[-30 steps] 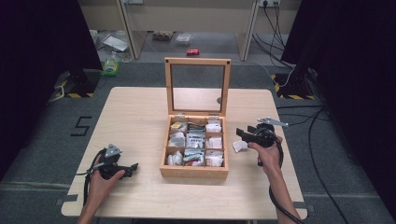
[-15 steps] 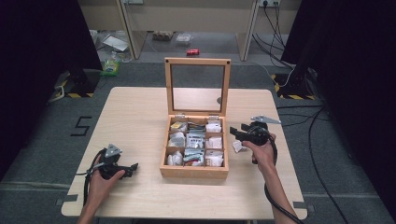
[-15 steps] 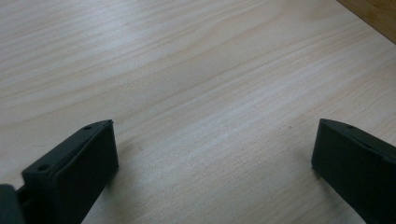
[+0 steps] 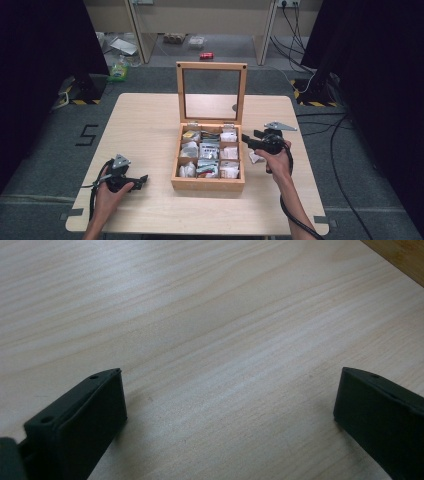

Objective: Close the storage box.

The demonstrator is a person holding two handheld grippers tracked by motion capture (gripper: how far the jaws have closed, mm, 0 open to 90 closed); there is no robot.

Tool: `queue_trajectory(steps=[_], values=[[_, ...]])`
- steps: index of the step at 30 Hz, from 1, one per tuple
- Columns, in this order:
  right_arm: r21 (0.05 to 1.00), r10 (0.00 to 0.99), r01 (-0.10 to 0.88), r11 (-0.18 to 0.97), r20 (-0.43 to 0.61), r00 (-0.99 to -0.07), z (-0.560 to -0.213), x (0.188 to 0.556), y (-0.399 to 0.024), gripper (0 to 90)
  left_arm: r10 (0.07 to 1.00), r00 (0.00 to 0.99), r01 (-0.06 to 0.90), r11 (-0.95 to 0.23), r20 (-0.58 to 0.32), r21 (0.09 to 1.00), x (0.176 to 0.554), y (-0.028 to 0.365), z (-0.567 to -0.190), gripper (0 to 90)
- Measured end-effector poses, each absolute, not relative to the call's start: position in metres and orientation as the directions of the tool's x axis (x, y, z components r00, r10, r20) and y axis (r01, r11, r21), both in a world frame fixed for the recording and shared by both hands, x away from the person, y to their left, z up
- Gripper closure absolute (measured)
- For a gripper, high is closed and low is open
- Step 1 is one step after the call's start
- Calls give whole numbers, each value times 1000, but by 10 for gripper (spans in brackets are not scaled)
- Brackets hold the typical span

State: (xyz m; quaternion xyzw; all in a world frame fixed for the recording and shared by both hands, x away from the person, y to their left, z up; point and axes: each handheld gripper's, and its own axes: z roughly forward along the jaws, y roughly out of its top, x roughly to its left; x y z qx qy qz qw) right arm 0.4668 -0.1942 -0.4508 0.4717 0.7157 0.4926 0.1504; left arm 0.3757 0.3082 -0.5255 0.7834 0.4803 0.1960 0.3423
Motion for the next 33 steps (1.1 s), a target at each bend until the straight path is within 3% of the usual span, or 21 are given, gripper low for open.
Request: queue_trajectory(steps=[33], values=[[856,852,514,55,229,-471,-438,527,-170,366,887,462,619,-304,-21,724,376,308,-525,0]])
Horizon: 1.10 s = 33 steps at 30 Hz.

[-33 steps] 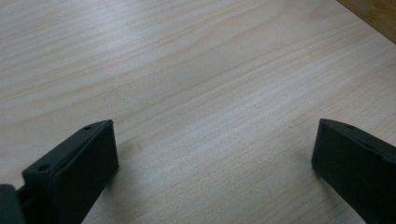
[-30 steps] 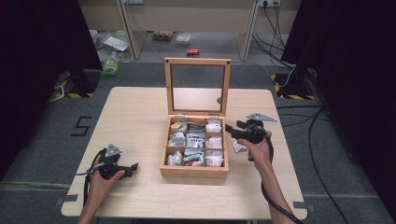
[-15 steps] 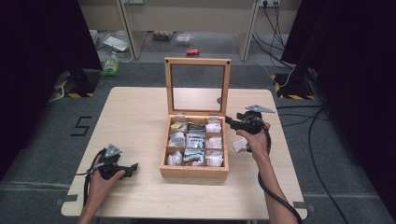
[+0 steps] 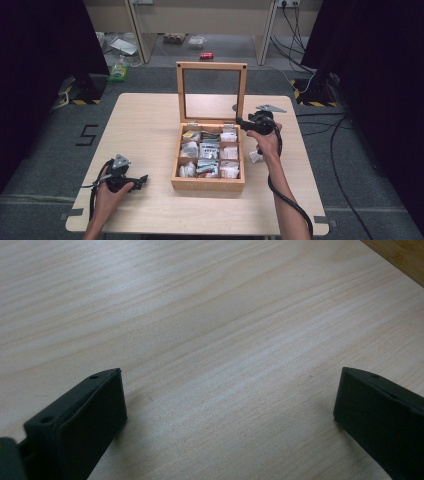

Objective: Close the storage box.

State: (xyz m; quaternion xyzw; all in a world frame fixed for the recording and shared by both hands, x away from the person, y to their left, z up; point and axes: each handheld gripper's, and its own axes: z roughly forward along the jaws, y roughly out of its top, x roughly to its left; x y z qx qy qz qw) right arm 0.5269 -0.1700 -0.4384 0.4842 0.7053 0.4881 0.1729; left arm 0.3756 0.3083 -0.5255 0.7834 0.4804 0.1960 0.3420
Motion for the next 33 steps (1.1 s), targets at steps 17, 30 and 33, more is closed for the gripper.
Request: queue_trajectory(steps=[17,30,33], values=[[855,858,516,51,226,-460,-437,546,-150,382,887,461,618,-304,-21,725,375,308,-526,0],[864,847,497,82,203,-492,-431,553,-145,405,887,460,617,-302,-22,726,374,308,-526,0],[867,845,490,87,196,-497,-430,555,-145,434,887,461,617,-304,-21,726,374,308,-526,0]])
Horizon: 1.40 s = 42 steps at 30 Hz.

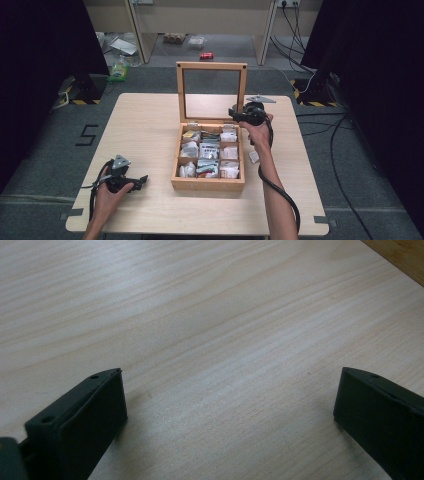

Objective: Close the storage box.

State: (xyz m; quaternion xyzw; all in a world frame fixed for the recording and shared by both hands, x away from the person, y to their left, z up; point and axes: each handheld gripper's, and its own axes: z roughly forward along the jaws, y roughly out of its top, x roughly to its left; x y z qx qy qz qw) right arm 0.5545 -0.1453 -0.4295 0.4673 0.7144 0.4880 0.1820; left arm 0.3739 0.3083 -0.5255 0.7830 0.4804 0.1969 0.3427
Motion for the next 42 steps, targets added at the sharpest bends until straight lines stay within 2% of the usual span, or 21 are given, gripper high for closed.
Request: queue_trajectory(steps=[6,12,21,35,42], values=[[867,844,493,68,214,-492,-429,554,-152,537,887,461,617,-304,-20,726,374,308,-525,0],[880,853,464,103,162,-497,-429,551,-152,572,887,461,617,-305,-19,726,374,308,-525,0],[892,853,440,106,146,-502,-428,544,-155,611,887,461,617,-305,-19,726,374,308,-525,0],[906,843,406,121,122,-524,-427,531,-160,633,887,461,617,-304,-20,726,374,308,-525,0],[912,834,391,123,118,-539,-427,524,-160,596,887,461,617,-304,-21,726,374,308,-526,1]])
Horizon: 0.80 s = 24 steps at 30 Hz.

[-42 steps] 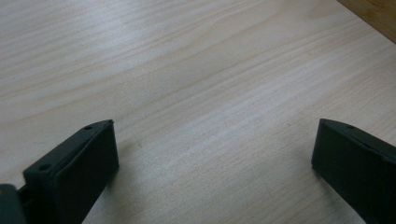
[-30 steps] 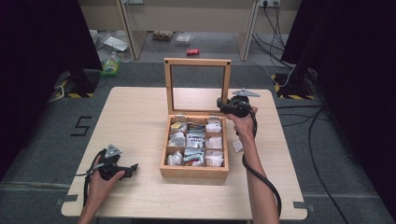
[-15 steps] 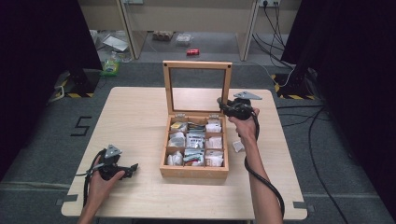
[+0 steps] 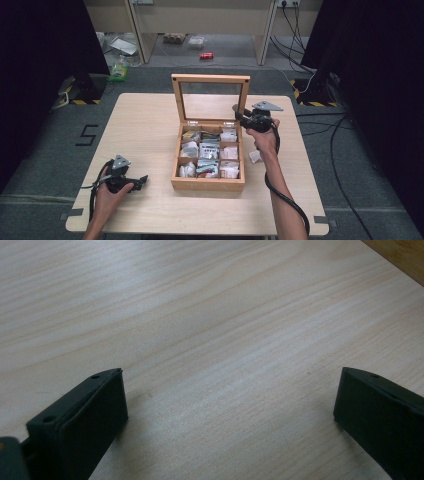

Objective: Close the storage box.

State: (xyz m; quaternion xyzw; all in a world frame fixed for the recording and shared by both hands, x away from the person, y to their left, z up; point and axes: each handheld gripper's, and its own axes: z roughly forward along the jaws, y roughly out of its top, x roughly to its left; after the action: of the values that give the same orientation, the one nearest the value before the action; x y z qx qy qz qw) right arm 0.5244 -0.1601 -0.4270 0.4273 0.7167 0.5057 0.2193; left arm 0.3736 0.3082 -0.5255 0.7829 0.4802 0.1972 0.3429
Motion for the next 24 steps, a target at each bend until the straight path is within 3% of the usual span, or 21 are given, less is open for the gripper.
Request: queue_trajectory(steps=[16,24], values=[[911,844,366,193,36,-535,-424,508,-151,508,887,461,617,-304,-20,726,373,308,-525,1],[911,842,397,113,124,-525,-423,502,-160,567,888,460,617,-303,-21,726,373,308,-525,1]])
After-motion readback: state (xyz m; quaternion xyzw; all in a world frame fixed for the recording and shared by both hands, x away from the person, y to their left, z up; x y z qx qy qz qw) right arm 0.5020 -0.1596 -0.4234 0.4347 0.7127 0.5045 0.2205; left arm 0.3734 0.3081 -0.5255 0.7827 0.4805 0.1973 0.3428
